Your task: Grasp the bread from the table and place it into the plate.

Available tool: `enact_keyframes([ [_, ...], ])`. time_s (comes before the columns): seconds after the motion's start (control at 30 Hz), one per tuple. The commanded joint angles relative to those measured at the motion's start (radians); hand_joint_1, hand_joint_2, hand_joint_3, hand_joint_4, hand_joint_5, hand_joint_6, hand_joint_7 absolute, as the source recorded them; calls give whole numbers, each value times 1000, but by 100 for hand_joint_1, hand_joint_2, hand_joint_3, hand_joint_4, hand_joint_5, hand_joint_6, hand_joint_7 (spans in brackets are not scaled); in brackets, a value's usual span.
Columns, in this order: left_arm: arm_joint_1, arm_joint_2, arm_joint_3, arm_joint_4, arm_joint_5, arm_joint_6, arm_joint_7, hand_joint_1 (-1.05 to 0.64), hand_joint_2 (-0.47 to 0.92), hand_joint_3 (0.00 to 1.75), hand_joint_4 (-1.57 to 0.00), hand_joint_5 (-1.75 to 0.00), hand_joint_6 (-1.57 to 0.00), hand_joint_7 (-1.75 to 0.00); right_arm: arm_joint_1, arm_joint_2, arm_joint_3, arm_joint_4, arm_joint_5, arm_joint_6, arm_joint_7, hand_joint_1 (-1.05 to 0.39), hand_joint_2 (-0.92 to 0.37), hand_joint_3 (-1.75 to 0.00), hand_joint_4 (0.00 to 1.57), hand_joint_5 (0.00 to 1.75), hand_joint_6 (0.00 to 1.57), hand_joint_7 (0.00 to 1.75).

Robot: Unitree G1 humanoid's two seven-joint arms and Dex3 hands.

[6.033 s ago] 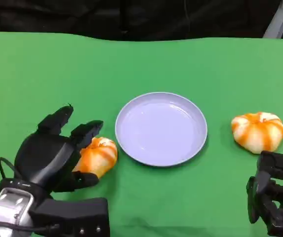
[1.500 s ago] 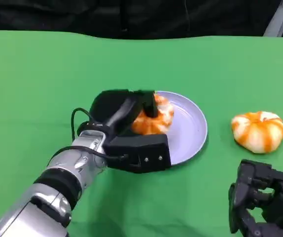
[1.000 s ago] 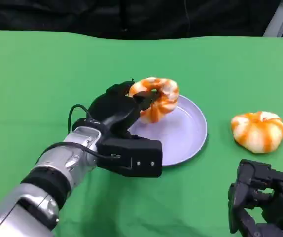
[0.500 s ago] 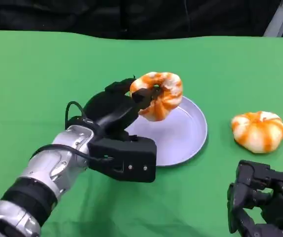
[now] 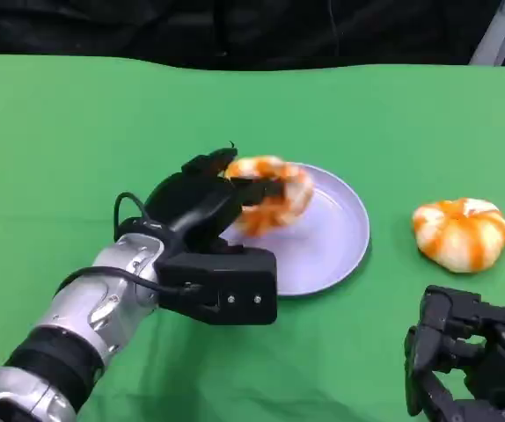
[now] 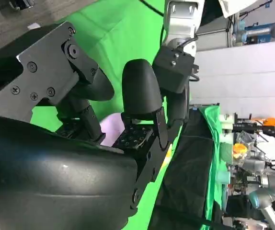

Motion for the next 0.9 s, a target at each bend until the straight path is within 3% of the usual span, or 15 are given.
enact_keyframes([
  [0.03, 2, 5, 17, 21, -14, -37, 51, -101, 92, 50, -16, -2, -118, -5, 1, -6, -1, -8, 7, 4, -3, 1, -41, -135, 87, 174, 84, 149],
  [0.17, 4, 9, 26, 32, -17, -103, 112, -91, 92, 44, -32, -6, -129, -7, 1, -7, -1, -7, 1, 0, -4, 2, -41, -135, 88, 174, 84, 149],
  [0.33, -1, 8, 39, 58, -25, -161, 152, -90, 92, 43, -35, -6, -132, -6, -1, -5, -1, -2, 3, -5, -3, 2, -41, -136, 88, 174, 84, 149],
  [0.4, -5, 7, 52, 79, -41, -220, 189, -80, 92, 36, -94, -8, -139, -25, -4, -2, -1, 5, 6, -12, 0, 3, -41, -136, 88, 174, 84, 149],
  [0.43, -8, 9, 52, 88, -35, -242, 220, -79, 92, 35, -103, -7, -140, -29, -4, -3, -2, 4, 6, -8, -1, 3, -41, -136, 88, 174, 84, 149],
  [0.47, -12, 9, 50, 96, -28, -253, 240, -76, 92, 33, -108, -50, -132, -44, -4, -4, -2, 2, 6, -4, -2, 3, -41, -136, 88, 174, 84, 149],
  [0.5, -15, 10, 48, 104, -23, -262, 256, -74, 92, 32, -89, -116, -117, -72, -3, -4, -2, 0, 6, -2, -2, 3, -41, -136, 88, 174, 84, 149],
  [0.53, -18, 10, 46, 111, -20, -268, 267, -74, 92, 32, -82, -140, -111, -83, -3, -5, -2, 0, 6, -1, -3, 3, -42, -136, 88, 174, 84, 149],
  [0.57, -14, 6, 53, 113, -34, -279, 269, -73, 92, 32, -79, -151, -108, -89, -4, -5, -2, 3, 8, -5, 1, 3, -42, -136, 88, 174, 84, 149],
  [0.6, -11, 2, 59, 115, -42, -293, 280, -72, 92, 28, -77, -165, -87, -137, -5, -5, -3, 5, 8, -8, 2, 4, -42, -136, 88, 174, 84, 149],
  [0.63, -9, -2, 65, 121, -49, -313, 298, -71, 92, 27, -78, -170, -78, -155, -6, -5, -3, 5, 7, -7, 1, 4, -42, -136, 88, 174, 84, 149],
  [0.7, -7, -7, 75, 134, -59, -345, 322, -70, 92, 25, -82, -174, -72, -171, -6, -5, -3, 4, 5, -3, -2, 4, -42, -136, 87, 174, 84, 150],
  [0.9, -5, -5, 83, 144, -39, -364, 367, -71, 92, 28, -82, -175, -72, -175, -9, -7, -4, 4, 11, 6, 1, 4, -42, -136, 87, 174, 83, 150],
])
